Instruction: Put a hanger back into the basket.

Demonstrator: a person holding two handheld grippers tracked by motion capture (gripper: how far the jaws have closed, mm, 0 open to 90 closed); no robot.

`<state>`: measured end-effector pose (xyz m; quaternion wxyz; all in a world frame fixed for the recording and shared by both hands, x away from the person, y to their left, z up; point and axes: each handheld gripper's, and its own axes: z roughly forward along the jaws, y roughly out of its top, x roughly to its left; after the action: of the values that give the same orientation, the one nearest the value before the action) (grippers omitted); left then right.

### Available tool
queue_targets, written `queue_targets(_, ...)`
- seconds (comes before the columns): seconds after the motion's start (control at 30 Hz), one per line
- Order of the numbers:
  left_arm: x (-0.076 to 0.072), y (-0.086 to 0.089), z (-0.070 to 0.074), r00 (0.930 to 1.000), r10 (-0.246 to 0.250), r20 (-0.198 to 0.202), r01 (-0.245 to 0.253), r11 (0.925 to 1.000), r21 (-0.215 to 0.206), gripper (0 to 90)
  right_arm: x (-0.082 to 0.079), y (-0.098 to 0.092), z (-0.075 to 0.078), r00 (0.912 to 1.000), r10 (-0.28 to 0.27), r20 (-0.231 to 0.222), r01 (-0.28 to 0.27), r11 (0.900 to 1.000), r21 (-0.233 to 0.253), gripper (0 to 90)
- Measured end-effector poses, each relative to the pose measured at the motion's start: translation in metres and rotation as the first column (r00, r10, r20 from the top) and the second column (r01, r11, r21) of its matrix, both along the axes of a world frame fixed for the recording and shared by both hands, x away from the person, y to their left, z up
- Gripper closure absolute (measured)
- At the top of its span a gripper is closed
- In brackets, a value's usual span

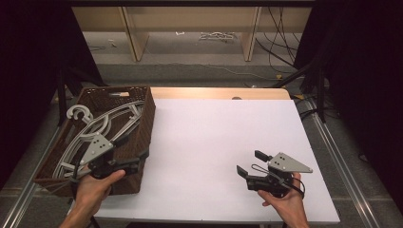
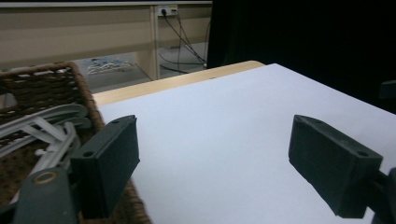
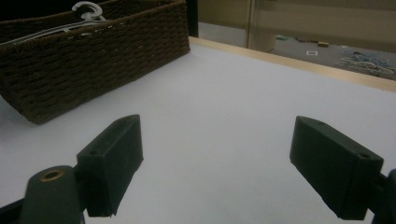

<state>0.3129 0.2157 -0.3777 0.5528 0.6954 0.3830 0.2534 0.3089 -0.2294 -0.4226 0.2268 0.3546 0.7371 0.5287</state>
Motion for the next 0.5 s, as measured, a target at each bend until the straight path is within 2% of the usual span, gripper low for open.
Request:
queue_targets(0.07, -0.005, -0.006, -0.005, 0.9998, -0.018, 0.009, 0.018, 0.9998, -0.011, 16.0, -0.001, 0.001, -0.001, 1.0, 0.006, 0.002, -0.006, 1.0, 0.004, 18.1)
queue_targets(0.2, -0.016, -0.017, -0.019, 0.9976, -0.056, 0.041, 0.055, 0.9983, 0.021, 16.0, -0.007, 0.003, -0.003, 0.9999, 0.015, -0.008, -0.015, 1.0, 0.004, 18.0)
queue_targets(0.23, -0.017, -0.018, -0.022, 0.997, -0.064, 0.043, 0.063, 0.9978, 0.023, 16.0, -0.009, 0.005, -0.004, 0.9993, 0.021, -0.03, -0.021, 1.0, 0.02, 18.0)
queue_targets(0.27, -0.018, -0.019, -0.025, 0.9957, -0.079, 0.048, 0.078, 0.9967, 0.021, 16.0, -0.01, 0.005, -0.003, 0.9997, 0.02, -0.011, -0.02, 1.0, 0.003, 17.9)
queue_targets(0.3, -0.019, -0.021, -0.028, 0.9956, -0.084, 0.042, 0.084, 0.9964, 0.014, 15.9, -0.012, 0.007, -0.004, 0.9992, 0.026, -0.03, -0.025, 0.999, 0.023, 17.9)
queue_targets(0.33, -0.02, -0.021, -0.031, 0.9954, -0.083, 0.049, 0.082, 0.9965, 0.018, 15.9, -0.013, 0.007, -0.004, 0.9993, 0.03, -0.022, -0.03, 0.999, 0.016, 17.9)
queue_targets(0.37, -0.021, -0.022, -0.035, 0.9961, -0.072, 0.052, 0.072, 0.9974, 0.003, 15.8, -0.015, 0.007, -0.004, 0.9992, 0.035, -0.018, -0.035, 0.999, 0.022, 17.7)
queue_targets(0.43, -0.024, -0.022, -0.039, 0.9961, -0.072, 0.051, 0.072, 0.9974, 0.011, 15.9, -0.018, 0.009, -0.004, 0.9993, 0.036, -0.01, -0.035, 0.999, 0.027, 17.5)
queue_targets(0.5, -0.025, -0.021, -0.046, 0.9933, -0.097, 0.064, 0.096, 0.9952, 0.017, 15.9, -0.02, 0.008, -0.003, 0.9992, 0.038, -0.01, -0.037, 0.999, 0.009, 17.4)
